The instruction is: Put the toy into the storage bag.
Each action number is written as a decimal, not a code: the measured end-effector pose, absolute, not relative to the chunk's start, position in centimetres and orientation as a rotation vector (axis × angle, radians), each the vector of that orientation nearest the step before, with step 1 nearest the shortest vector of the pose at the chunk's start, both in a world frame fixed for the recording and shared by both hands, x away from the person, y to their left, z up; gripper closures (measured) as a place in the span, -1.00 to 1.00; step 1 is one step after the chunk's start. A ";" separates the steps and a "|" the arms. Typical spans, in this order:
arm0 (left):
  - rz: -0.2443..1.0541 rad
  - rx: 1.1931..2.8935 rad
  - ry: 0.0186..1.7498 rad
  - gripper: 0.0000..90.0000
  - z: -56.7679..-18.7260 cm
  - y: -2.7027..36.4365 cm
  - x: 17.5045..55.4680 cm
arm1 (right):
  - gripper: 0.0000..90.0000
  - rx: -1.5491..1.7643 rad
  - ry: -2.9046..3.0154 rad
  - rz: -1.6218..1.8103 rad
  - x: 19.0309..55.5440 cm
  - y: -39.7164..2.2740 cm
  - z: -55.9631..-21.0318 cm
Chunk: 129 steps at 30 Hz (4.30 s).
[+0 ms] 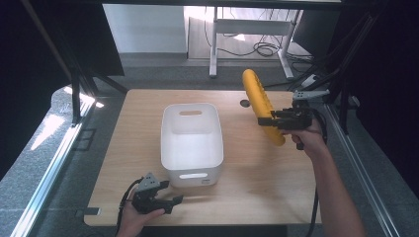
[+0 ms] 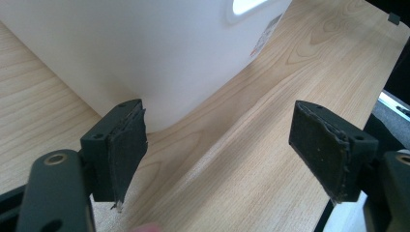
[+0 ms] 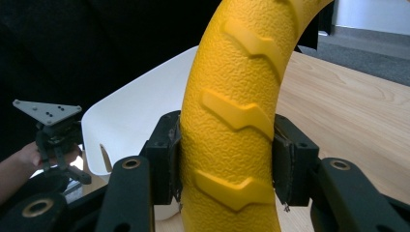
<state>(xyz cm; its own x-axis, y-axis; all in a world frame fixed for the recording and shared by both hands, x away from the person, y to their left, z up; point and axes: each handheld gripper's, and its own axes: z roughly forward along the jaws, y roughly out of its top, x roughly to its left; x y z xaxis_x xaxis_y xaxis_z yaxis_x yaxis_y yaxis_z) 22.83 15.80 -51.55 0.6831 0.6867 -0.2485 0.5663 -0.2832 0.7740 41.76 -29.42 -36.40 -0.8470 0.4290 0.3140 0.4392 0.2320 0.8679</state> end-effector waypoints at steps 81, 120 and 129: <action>0.155 1.984 0.958 -0.53 -51.7 15.4 22.8 | 0.15 -0.520 -2.280 -2.041 36.4 -22.6 -31.1; 0.154 1.986 0.955 -0.53 -51.7 15.3 22.7 | 0.15 -0.382 -2.249 -2.068 35.5 -19.3 -29.1; 0.155 1.979 0.957 -0.53 -51.6 15.5 22.8 | 0.15 -0.327 -2.169 -2.089 35.6 -18.3 -29.5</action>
<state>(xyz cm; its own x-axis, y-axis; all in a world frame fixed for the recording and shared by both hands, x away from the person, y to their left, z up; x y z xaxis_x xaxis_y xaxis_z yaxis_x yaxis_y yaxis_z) 22.78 15.49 -51.61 0.6919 0.6775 -0.2496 0.5642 -0.2917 0.7724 35.62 -18.35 -29.46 -0.9704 0.0764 0.2292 0.2319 0.0287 0.9723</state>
